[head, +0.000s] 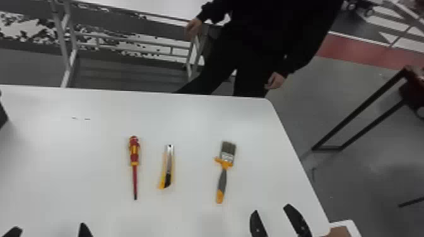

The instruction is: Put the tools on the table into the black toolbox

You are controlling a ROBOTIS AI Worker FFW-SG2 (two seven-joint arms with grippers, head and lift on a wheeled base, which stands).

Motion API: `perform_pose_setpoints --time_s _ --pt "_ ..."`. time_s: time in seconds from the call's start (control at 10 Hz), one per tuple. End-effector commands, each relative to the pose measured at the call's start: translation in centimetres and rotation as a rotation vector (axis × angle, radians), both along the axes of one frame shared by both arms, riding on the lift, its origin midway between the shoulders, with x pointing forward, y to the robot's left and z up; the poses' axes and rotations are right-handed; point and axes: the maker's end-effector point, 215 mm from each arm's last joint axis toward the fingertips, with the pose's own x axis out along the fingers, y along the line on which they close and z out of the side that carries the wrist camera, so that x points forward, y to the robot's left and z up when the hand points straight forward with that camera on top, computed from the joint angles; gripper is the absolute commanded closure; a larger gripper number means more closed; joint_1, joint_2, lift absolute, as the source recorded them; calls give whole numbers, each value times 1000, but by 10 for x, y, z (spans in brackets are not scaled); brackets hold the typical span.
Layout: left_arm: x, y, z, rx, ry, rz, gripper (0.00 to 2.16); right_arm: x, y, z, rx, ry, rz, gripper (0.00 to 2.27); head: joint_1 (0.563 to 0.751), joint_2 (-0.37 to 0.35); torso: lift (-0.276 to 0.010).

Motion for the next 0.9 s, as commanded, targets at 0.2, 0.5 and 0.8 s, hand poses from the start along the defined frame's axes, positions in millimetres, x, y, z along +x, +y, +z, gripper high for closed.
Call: perform_pose_setpoints --time_s 0.2,0.5,0.8 --pt "-3 -1 -3 3 11 -1 22 -3 -10 9 9 -22 0 56 695 -350 -75" --pt "-3 2 -4 1 14 7 22 -5 -11 12 27 -31 4 56 695 -350 -75" --pt "-4 4 -9 1 25 11 29 -7 -11 9 32 -26 -5 56 695 -350 -75"
